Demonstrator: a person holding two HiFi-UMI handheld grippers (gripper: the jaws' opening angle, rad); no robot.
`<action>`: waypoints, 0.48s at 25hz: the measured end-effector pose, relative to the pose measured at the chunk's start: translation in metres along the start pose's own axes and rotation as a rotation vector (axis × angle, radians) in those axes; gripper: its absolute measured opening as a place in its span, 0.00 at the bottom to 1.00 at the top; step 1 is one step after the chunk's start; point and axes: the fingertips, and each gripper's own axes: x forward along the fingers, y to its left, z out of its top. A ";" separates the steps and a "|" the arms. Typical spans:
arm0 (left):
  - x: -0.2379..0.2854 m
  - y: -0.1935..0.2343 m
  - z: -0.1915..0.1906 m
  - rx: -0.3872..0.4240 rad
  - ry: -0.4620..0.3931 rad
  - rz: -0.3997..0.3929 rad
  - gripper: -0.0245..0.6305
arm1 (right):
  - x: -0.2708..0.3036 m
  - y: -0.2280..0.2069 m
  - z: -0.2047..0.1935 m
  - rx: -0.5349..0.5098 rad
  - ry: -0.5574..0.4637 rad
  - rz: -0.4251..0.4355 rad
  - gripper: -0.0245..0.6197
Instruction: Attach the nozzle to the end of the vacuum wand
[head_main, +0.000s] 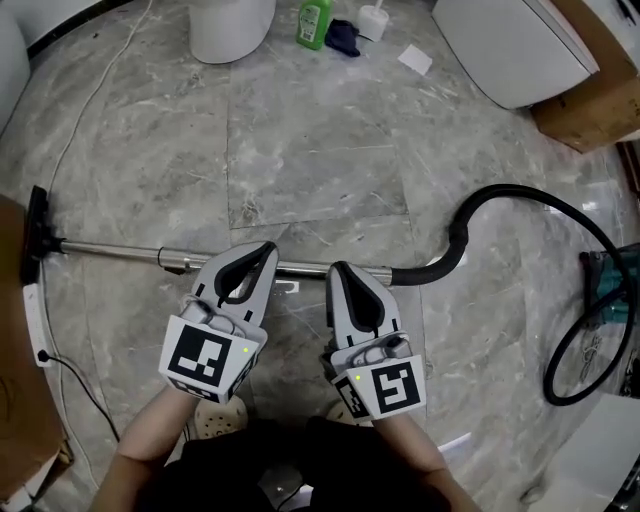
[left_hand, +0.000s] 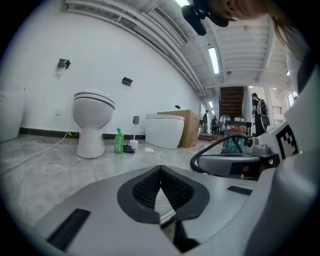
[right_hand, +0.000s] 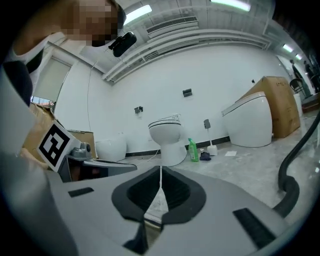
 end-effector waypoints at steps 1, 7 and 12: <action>-0.003 -0.005 -0.008 -0.023 0.007 -0.005 0.05 | 0.000 0.009 -0.007 0.017 0.010 0.013 0.08; -0.018 -0.008 -0.041 -0.078 0.031 0.031 0.05 | -0.007 0.023 -0.041 0.092 0.069 0.028 0.07; -0.015 -0.001 -0.037 -0.058 0.034 0.043 0.05 | -0.005 0.017 -0.037 0.052 0.053 0.016 0.07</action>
